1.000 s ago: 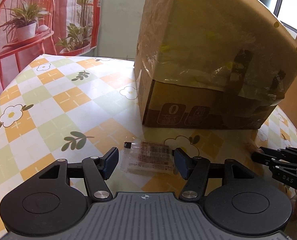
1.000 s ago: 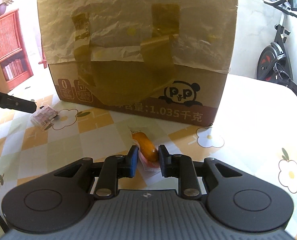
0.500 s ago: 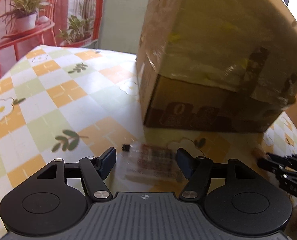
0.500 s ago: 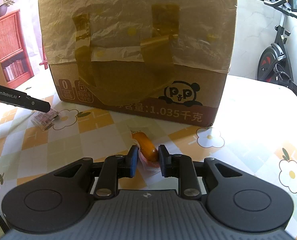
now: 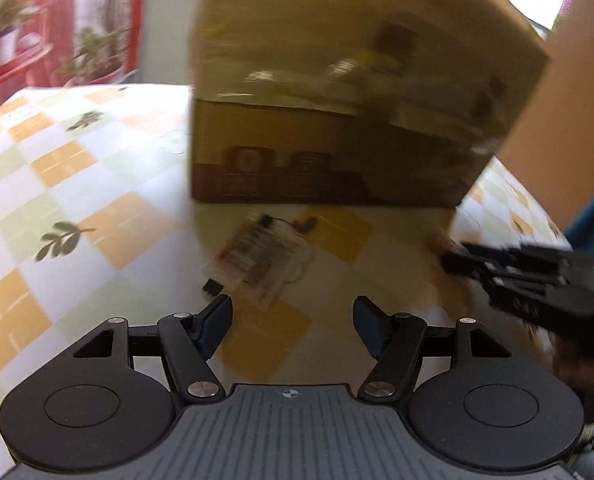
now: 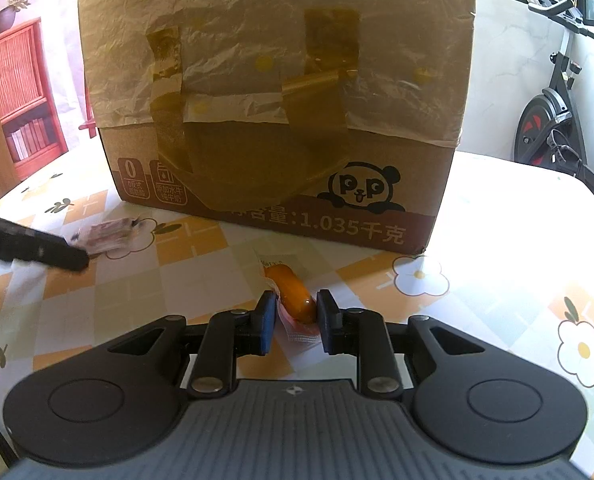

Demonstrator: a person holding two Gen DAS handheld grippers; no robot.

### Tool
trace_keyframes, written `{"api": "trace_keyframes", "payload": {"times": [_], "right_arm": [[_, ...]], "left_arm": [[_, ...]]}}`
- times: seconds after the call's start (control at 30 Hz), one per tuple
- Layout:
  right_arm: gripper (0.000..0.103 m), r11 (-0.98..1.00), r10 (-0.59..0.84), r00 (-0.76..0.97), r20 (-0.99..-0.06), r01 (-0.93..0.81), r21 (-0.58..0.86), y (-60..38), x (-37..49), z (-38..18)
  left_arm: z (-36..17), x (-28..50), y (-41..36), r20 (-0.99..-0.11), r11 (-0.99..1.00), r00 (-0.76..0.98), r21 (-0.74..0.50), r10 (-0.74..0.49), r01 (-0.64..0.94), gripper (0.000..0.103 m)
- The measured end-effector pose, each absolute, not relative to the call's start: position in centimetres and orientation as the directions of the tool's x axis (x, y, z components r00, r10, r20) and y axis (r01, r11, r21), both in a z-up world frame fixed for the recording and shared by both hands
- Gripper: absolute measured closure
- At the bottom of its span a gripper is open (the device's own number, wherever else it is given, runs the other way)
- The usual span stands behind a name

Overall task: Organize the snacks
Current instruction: 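Close the left gripper on the clear candy pack while the right gripper closes on the orange snack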

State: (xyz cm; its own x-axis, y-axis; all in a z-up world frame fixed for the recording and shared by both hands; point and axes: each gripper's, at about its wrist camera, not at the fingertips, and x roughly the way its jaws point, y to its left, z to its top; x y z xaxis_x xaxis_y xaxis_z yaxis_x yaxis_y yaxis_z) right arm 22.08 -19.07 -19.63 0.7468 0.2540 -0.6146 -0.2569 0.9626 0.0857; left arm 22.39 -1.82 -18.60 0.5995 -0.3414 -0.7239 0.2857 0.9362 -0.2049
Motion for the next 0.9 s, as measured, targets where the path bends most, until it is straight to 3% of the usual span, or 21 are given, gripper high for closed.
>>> {"api": "trace_keyframes", "payload": {"times": [0.77, 0.83, 0.9], "right_arm": [[0.079, 0.962, 0.255, 0.748, -0.613, -0.258, 0.086, -19.1, 22.1, -19.7], [0.079, 0.962, 0.255, 0.748, -0.613, -0.258, 0.085, -19.1, 22.0, -19.7], [0.079, 0.962, 0.255, 0.748, -0.613, -0.258, 0.086, -19.1, 22.0, -19.7]], "left_arm": [[-19.7, 26.0, -2.8, -0.714, 0.935, 0.653, -0.008, -0.253, 0.354, 0.034], [-19.7, 26.0, -2.9, -0.712, 0.937, 0.659, 0.003, -0.244, 0.350, 0.037], [-19.8, 25.6, -3.1, -0.707, 0.940, 0.671, 0.029, -0.222, 0.341, 0.049]]}}
